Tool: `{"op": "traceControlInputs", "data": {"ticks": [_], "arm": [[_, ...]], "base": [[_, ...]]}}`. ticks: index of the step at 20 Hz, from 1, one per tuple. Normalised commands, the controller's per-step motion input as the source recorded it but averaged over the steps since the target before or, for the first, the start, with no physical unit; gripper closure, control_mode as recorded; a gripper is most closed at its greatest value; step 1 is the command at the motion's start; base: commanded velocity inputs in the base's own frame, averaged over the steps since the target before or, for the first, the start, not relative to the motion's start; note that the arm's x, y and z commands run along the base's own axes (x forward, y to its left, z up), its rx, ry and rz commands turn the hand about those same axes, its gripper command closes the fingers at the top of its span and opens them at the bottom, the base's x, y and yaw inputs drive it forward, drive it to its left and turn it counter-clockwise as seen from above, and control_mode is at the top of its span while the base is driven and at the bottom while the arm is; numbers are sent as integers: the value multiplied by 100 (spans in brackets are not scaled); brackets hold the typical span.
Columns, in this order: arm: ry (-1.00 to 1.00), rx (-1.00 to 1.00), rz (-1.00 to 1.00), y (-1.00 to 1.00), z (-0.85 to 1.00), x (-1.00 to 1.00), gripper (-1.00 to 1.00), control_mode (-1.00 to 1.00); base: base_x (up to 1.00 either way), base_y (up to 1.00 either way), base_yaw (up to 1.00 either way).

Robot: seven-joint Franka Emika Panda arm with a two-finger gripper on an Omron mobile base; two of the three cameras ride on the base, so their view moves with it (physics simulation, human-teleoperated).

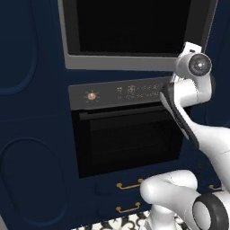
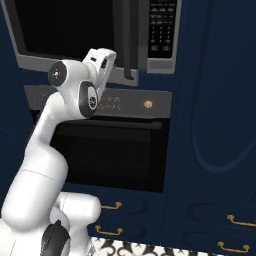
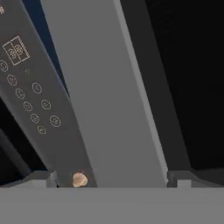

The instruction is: Pick the lemon wedge from the sink and place it in the bowl. Then pick the bowl and place it in the microwave. Then close the microwave door and press the start button.

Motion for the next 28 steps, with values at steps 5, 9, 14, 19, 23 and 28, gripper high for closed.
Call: {"op": "traceControlInputs", "data": {"ticks": [5,9,14,19,23,28], "arm": [[0,0,33,-3,7,100,-100,-100],[0,-1,25,0,7,100,-100,-100],[0,-8,14,11,26,57,-100,-100],[-1,-3,14,14,28,-25,-100,-100],[-15,0,24,5,31,-100,-100,-100],[-22,2,21,-30,0,-100,-100,-100]], "base": [[0,0,0],[0,0,0],[0,0,0],[0,0,0],[0,0,0],[0,0,0]]}}
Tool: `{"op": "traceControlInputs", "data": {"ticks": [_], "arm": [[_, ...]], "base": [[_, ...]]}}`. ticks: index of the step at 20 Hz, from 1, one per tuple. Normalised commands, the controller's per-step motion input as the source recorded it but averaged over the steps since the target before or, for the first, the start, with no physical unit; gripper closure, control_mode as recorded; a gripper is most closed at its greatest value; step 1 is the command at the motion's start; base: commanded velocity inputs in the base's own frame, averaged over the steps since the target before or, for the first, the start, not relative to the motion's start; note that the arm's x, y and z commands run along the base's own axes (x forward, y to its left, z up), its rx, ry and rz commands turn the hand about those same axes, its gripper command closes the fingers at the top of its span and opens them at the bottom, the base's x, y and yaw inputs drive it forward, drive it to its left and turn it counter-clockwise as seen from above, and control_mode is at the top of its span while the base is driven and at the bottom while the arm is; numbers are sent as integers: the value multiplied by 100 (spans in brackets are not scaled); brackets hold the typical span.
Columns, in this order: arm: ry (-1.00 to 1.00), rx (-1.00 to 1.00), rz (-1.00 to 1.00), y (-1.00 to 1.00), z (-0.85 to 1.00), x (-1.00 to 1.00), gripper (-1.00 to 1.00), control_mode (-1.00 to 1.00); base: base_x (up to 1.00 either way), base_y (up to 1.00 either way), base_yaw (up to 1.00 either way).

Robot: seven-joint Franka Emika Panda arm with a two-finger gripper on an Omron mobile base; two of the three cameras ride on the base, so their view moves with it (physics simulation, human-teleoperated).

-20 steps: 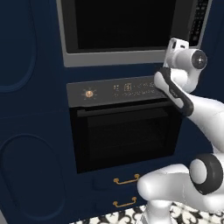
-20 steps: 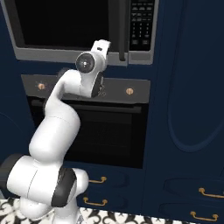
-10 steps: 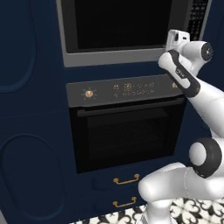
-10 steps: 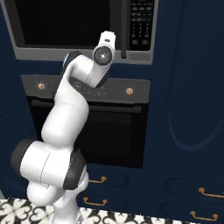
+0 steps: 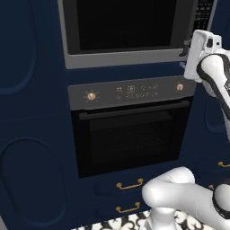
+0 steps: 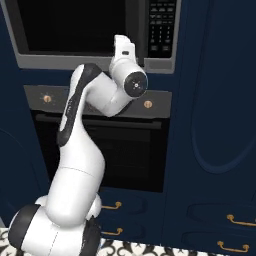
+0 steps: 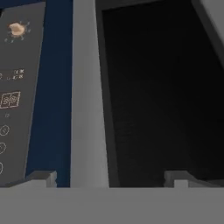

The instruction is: Pick the lemon wedge from the sink and place it in the bowl. Then pick the bowl and place it in the microwave. Then close the microwave door and press the start button.

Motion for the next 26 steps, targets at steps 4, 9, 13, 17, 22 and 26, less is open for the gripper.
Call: {"op": "traceControlInputs", "data": {"ticks": [4,9,13,17,22,26], "arm": [[-16,5,13,-97,15,-49,-100,-100],[-8,0,7,-88,25,-2,100,-100],[2,1,0,-23,6,23,100,-100],[4,1,-3,0,22,53,100,-100],[0,0,-4,2,6,57,100,-100],[0,0,-5,0,0,54,100,-100]], "base": [[0,0,0],[0,0,0],[0,0,0],[0,0,0],[0,0,0],[0,0,0]]}}
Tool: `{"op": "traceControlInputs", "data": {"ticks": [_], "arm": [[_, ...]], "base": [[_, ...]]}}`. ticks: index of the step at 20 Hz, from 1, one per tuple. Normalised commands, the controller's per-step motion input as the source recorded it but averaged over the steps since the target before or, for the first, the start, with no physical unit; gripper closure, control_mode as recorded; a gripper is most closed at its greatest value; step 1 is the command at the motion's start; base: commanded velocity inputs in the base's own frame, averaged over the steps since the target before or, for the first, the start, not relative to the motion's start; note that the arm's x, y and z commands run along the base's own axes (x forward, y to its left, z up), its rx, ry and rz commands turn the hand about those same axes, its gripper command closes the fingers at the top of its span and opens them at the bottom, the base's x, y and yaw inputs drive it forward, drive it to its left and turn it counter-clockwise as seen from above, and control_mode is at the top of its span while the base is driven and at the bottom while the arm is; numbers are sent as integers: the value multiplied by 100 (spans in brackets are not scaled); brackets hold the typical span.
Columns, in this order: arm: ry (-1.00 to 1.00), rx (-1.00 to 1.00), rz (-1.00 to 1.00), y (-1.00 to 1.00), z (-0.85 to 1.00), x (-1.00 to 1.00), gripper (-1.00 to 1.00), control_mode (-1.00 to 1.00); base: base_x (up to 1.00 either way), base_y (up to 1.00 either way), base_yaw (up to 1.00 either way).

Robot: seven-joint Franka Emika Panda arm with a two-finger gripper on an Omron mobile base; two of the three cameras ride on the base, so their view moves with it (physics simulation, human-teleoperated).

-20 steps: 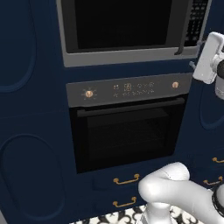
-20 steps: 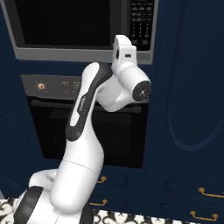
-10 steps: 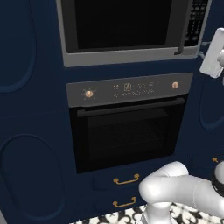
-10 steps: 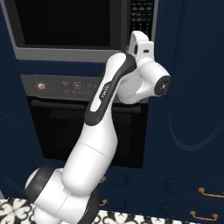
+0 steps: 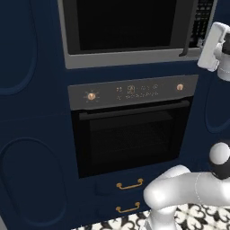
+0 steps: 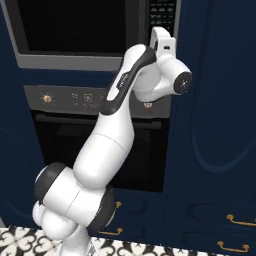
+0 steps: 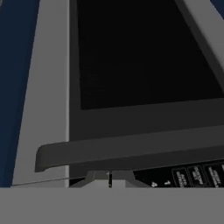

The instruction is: Pick the lemon wedge from the sink and place it in the bowl. Then pick the bowl and place it in the microwave. Then close the microwave door and press the start button.

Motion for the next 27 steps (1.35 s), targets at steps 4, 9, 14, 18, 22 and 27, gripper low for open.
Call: {"op": "traceControlInputs", "data": {"ticks": [4,9,14,18,22,27], "arm": [[0,0,-5,-15,0,55,100,-100],[0,0,-4,-19,-2,55,100,-100],[0,0,-2,-15,-7,58,100,-100],[0,0,0,-14,-9,35,100,-100],[-4,0,0,10,-28,-79,100,-100],[0,0,0,58,-63,-100,100,-100]], "base": [[0,0,0],[0,0,0],[0,0,0],[0,0,0],[0,0,0],[0,0,0]]}}
